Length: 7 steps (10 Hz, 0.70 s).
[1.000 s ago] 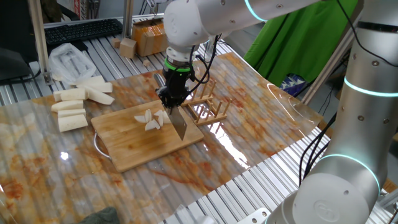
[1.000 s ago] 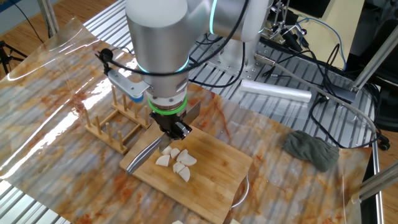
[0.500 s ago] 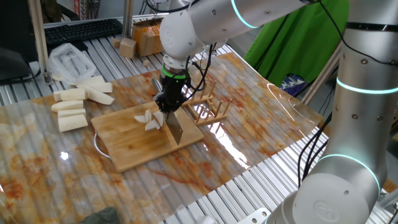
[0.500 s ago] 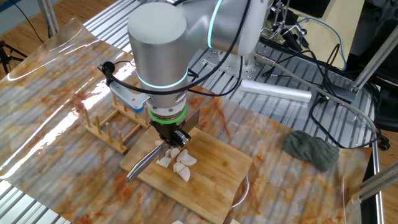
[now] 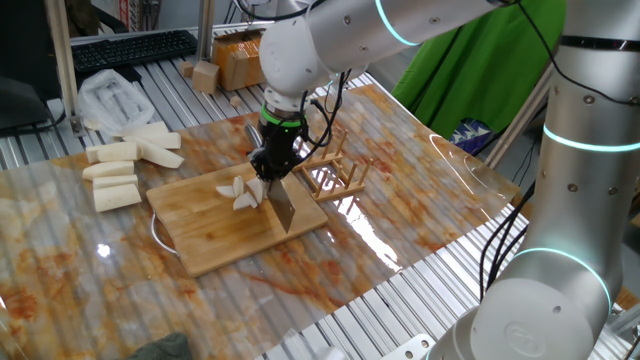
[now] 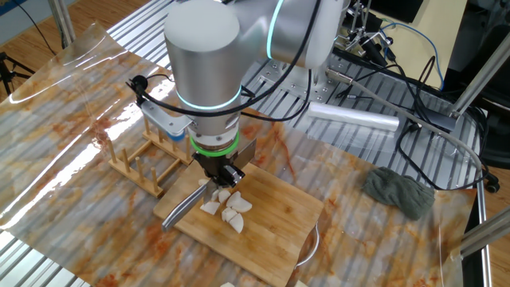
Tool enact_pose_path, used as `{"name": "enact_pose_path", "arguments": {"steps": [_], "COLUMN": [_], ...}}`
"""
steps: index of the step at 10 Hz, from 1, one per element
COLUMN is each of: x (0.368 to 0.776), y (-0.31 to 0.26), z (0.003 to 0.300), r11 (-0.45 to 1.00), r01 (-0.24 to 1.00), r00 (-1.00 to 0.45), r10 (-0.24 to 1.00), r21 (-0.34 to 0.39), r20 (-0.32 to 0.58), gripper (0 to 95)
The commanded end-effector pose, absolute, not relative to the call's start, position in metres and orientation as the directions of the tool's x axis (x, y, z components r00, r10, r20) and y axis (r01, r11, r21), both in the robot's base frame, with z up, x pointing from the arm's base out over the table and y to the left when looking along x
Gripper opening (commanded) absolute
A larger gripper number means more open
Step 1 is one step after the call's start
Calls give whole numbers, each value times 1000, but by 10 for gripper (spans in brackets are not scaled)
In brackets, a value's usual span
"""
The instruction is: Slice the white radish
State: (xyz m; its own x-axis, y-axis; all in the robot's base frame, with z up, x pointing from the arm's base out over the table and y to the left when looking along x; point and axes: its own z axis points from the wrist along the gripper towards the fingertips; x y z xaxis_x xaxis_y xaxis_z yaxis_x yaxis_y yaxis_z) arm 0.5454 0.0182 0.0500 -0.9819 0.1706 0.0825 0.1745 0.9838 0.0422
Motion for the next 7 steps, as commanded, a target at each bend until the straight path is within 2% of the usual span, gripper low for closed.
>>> {"name": "enact_pose_path", "arguments": {"steps": [1,4,7], "x": [543,543,547], "y": [17,14,11], "z": [58,56,22], "r11": [984,985,987], "r01": [173,170,156], "r00": [-982,-982,-987], "r10": [170,167,153], "r21": [29,29,47], "r20": [83,85,54], "gripper": [0,0,0]}}
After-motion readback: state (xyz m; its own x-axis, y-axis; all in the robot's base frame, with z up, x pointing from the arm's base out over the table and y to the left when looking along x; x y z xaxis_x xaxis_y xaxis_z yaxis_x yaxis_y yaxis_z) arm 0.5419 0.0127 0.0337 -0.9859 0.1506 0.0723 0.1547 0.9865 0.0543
